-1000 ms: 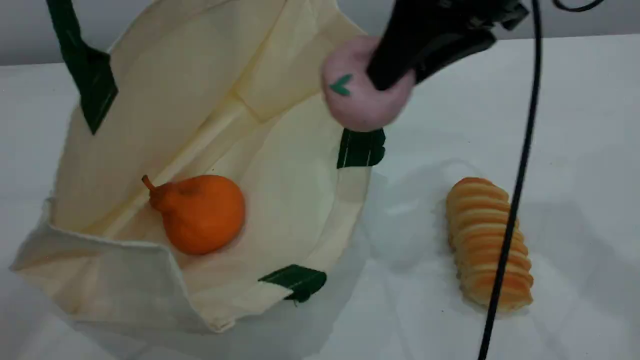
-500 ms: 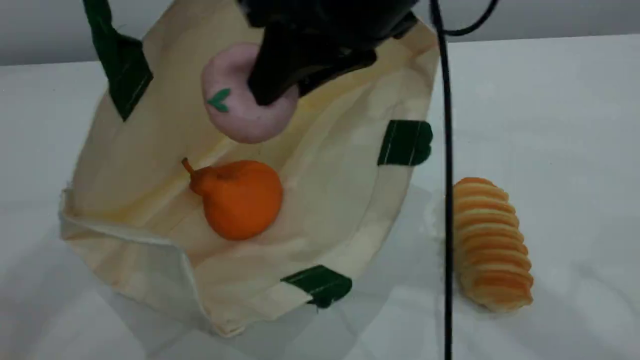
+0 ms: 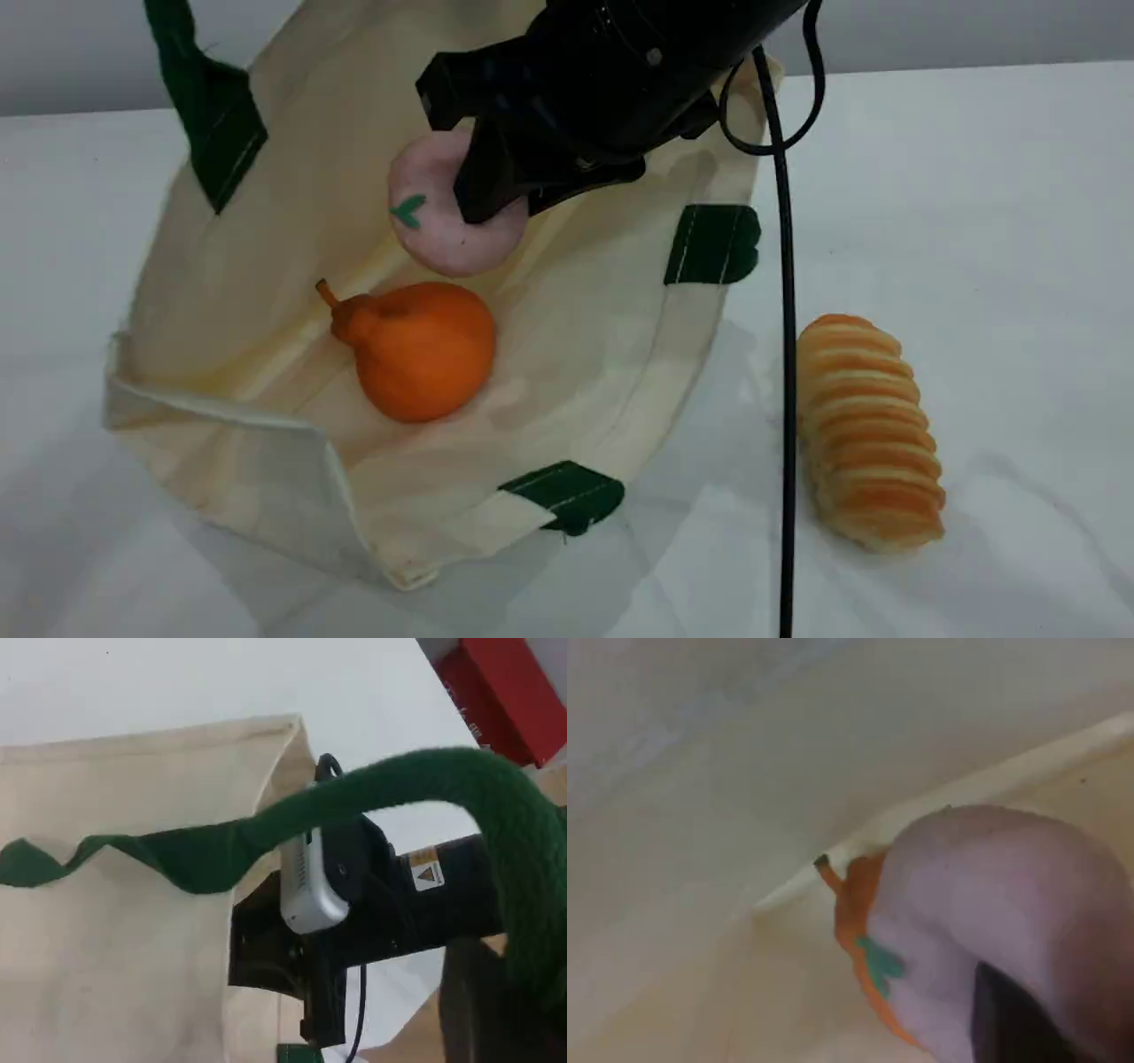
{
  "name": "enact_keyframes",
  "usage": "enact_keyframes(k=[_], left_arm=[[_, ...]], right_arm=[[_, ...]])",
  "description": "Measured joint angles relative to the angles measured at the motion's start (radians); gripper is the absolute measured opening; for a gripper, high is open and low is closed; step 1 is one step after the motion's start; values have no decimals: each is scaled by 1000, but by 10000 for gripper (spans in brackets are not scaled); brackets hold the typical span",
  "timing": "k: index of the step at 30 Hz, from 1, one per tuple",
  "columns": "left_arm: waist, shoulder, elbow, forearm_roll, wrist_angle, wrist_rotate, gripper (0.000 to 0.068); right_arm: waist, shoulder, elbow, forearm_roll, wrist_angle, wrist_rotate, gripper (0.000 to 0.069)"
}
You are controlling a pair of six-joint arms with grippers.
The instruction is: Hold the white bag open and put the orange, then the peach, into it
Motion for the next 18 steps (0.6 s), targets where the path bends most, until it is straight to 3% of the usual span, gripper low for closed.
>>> enact_keyframes(k=[4, 12, 18], left_arm=[[0, 0, 0, 5, 0, 2, 57], [0, 0, 0, 27, 0, 4, 57], [0, 0, 0, 29, 0, 4, 57]], right_arm=[[0, -1, 0, 65, 34, -92, 221], [-1, -38, -12, 132, 195, -237, 474], [-11, -61, -33, 122, 206, -237, 514]])
